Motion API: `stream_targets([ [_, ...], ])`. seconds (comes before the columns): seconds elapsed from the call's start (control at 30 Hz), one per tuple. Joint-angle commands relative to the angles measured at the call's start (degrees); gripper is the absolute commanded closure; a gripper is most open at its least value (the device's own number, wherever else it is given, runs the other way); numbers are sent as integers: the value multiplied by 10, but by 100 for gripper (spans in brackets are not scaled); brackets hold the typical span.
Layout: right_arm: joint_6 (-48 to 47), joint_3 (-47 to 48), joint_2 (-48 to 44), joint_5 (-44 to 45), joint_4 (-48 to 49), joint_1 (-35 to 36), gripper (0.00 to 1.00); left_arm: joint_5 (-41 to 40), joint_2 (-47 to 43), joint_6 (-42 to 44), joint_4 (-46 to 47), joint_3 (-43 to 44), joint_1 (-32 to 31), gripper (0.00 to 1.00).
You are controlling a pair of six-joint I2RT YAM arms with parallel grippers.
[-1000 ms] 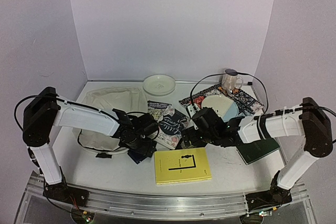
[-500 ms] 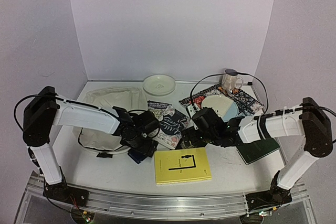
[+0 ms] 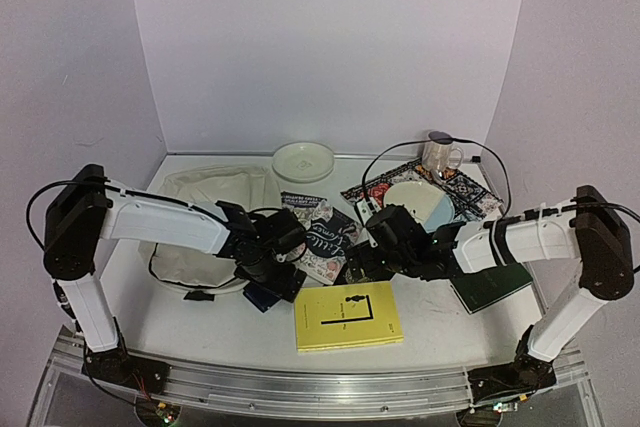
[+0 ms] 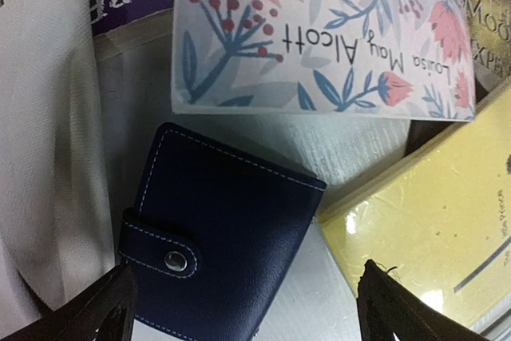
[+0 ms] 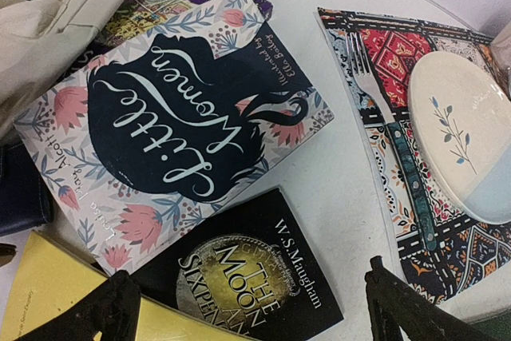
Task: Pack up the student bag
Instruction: Pick up the card case from the center of the board.
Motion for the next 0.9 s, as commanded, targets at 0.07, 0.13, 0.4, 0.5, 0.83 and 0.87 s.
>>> stream_targets([
  [0.07,1,-3,-21,4,-10,0,2,-50,37,36,-6,37,1,1],
  [0.13,2,-3,-21,4,-10,0,2,-55,46,44,-6,41,3,1],
  [0.4,4,-2,-20,-1,-10,0,2,-60,66,57,-5,34,11,1],
  [0.5,3,1,-18,-6,-10,0,2,-47,70,62,-4,24,21,1],
  [0.83,3,2,-19,-11,-10,0,2,37,51,86,8,-14,57,5],
  [0.87,3,2,-19,-12,-10,0,2,45,51,88,9,-16,59,6],
])
